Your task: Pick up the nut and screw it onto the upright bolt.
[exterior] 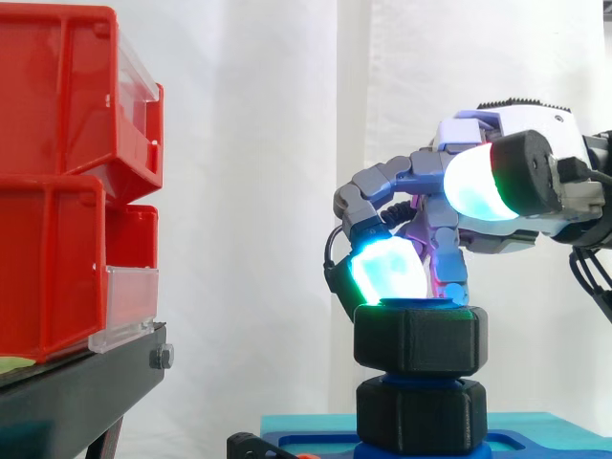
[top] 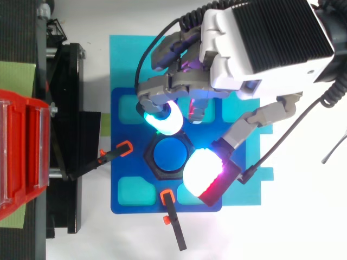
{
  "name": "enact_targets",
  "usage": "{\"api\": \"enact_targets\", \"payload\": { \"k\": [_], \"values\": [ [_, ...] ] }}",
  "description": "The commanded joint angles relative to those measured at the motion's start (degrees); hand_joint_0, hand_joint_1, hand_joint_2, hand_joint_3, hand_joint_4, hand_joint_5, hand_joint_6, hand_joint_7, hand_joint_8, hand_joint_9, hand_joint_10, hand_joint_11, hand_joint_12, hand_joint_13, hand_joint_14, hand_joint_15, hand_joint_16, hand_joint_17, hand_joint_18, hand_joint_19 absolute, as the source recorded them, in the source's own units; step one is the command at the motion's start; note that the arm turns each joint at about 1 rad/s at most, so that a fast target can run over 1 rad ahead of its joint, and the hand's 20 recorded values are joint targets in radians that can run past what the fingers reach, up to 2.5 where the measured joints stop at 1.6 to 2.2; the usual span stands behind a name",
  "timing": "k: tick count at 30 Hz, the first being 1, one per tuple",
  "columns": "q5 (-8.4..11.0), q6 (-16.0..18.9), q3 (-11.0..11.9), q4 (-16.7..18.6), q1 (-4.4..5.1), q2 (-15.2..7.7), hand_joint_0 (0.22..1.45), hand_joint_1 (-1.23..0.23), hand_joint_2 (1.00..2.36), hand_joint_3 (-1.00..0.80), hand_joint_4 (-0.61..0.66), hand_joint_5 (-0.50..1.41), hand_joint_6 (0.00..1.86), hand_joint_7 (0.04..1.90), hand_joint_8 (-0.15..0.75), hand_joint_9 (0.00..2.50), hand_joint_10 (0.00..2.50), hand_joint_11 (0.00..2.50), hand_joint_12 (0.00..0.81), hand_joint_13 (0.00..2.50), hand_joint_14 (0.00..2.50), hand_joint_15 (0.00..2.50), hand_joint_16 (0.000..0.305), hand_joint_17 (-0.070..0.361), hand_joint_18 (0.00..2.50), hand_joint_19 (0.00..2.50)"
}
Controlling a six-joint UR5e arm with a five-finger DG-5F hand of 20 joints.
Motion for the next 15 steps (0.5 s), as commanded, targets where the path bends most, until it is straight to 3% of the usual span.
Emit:
{"api": "enact_targets", "payload": {
  "k": [1, 10, 12, 15],
  "values": [
    [0.0, 0.0, -0.03, -0.09, -0.38, 0.08, 0.53, -0.39, 1.0, -0.5, 0.06, 0.07, 0.58, 1.31, 0.289, 1.66, 0.0, 0.14, 0.221, 1.1, 0.0, 0.04, 0.025, 0.057, 0.95, 0.32],
    [-0.18, 0.0, 0.05, -0.35, -1.26, 0.08, 0.54, -0.4, 1.0, -0.5, 0.02, 0.07, 0.61, 1.26, 0.283, 1.79, 0.01, 0.22, 0.207, 1.23, 0.0, 0.08, 0.022, 0.05, 1.06, 0.38],
    [-0.18, 0.0, -0.03, -0.35, -1.44, 0.08, 0.53, -0.37, 1.0, -0.5, 0.09, 0.08, 0.51, 1.46, 0.297, 1.74, 0.01, 0.24, 0.227, 1.18, 0.0, 0.07, 0.025, 0.056, 1.02, 0.37],
    [0.0, -0.35, 0.05, -1.85, -1.96, 0.08, 0.52, -0.35, 1.0, -0.5, 0.18, 0.03, 0.5, 1.31, 0.309, 1.64, 0.01, 0.22, 0.245, 1.11, 0.0, 0.06, 0.027, 0.06, 0.93, 0.36]
  ]
}}
